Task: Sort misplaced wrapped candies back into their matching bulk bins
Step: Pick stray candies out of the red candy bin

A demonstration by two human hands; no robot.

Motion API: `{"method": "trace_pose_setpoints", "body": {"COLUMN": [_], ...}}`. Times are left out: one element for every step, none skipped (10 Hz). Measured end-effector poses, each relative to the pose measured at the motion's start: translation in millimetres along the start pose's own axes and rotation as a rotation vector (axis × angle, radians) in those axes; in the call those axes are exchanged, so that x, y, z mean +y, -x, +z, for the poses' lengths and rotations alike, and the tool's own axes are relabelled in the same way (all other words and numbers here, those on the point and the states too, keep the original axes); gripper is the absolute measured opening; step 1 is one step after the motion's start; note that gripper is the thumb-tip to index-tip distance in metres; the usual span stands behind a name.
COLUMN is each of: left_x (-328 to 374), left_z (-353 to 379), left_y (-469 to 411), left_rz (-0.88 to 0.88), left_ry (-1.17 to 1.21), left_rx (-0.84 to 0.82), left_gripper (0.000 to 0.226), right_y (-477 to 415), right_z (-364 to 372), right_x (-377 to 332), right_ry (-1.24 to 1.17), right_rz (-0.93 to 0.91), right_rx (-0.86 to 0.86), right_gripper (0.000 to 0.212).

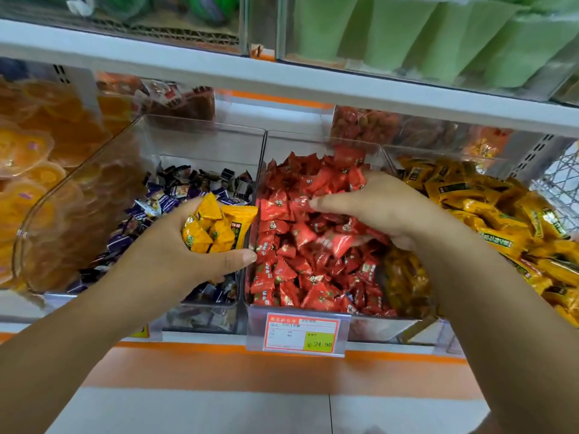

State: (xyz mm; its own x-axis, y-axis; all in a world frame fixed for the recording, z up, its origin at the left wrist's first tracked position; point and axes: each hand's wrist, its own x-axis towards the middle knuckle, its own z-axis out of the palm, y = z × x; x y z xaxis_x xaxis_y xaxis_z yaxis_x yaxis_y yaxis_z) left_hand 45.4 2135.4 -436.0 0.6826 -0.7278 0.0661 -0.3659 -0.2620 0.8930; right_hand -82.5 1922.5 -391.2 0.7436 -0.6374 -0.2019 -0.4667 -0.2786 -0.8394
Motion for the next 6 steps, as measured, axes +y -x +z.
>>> {"method": "trace_pose_setpoints", "body": {"left_x": [1, -1, -2, 1, 7, 14], "left_z": [1, 1, 1, 0, 1, 1], "left_y": [0, -1, -2, 0, 4, 8], "left_rz": [0.01, 0.014, -0.001, -0.001, -0.051, -0.079], "left_ry": [0.02, 0.001, -0.03, -0.033, -0.019, 0.02], "left_rx": [0.007, 0.006, 0.004, 0.0, -0.021, -0.023], "left_gripper": [0.065, 0.064, 0.069, 0.065, 0.05, 0.042], "right_y": [-4, 2, 20, 34, 33, 24], "right_z": [8, 2, -15, -17, 3, 23], "right_x": [-2, -6, -7, 6, 24, 39], "right_ry": [-0.016, 0.182, 0.555, 0.765, 1.058, 1.265], "right_rz": [-0.053, -0.186, -0.265, -0.234, -0.102, -0.142], "right_rx": [-0.031, -0.015, 0.03, -0.136, -0.468, -0.543], "right_gripper": [0.062, 0.083, 0.076, 0.014, 0.023, 0.029]}}
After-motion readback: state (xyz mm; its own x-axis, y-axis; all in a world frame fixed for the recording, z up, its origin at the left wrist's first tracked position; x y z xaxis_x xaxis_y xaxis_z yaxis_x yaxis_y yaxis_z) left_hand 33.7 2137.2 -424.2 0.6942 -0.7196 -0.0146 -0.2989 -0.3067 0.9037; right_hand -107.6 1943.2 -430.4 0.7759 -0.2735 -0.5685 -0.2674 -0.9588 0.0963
